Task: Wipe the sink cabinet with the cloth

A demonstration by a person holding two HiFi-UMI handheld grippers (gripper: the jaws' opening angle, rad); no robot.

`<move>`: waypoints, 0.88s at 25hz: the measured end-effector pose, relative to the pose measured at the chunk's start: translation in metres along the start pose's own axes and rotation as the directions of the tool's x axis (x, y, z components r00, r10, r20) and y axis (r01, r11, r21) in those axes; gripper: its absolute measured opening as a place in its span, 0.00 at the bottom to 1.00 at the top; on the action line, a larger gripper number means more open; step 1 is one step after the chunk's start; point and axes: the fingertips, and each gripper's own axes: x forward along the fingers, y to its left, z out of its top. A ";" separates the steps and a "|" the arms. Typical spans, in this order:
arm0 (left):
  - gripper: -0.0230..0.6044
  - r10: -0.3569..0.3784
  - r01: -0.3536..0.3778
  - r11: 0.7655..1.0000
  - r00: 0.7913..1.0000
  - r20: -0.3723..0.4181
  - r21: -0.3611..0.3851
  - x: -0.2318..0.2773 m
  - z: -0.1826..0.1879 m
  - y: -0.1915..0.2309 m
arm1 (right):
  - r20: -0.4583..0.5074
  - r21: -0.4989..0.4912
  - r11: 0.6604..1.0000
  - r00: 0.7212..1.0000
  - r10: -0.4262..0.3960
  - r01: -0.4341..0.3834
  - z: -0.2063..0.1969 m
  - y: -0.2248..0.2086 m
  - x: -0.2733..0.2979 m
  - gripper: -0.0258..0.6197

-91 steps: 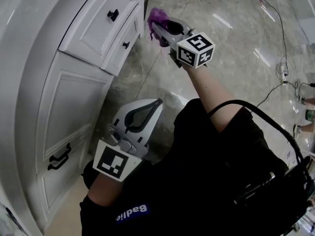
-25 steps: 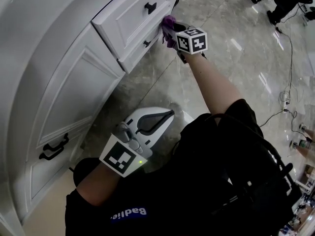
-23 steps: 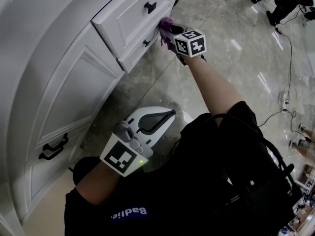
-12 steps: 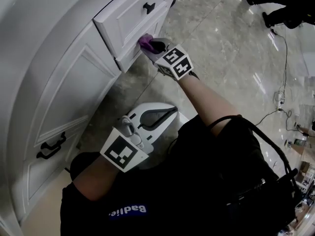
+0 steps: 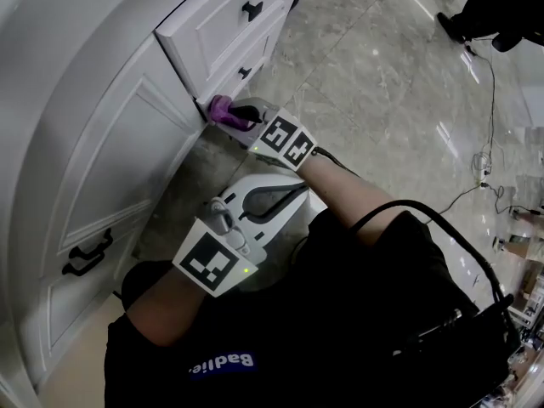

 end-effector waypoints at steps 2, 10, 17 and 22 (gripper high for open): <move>0.04 -0.002 0.002 1.000 1.000 0.000 0.001 0.000 0.000 -0.001 | -0.004 -0.010 1.000 1.000 0.014 -0.014 -0.007 0.000 -0.008 0.15; 0.04 0.008 -0.009 1.000 0.999 -0.032 -0.015 -0.005 -0.008 0.001 | -0.045 0.143 0.964 0.975 -0.218 0.222 -0.056 -0.118 -0.065 0.15; 0.04 0.042 -0.045 0.998 0.996 -0.072 -0.042 -0.010 -0.023 0.003 | -0.081 0.224 0.880 0.907 -0.412 0.420 -0.079 -0.224 -0.073 0.15; 0.04 0.077 -0.083 0.995 0.993 -0.085 -0.060 -0.016 -0.032 0.005 | -0.144 0.189 0.884 0.903 -0.405 0.427 -0.092 -0.245 -0.044 0.15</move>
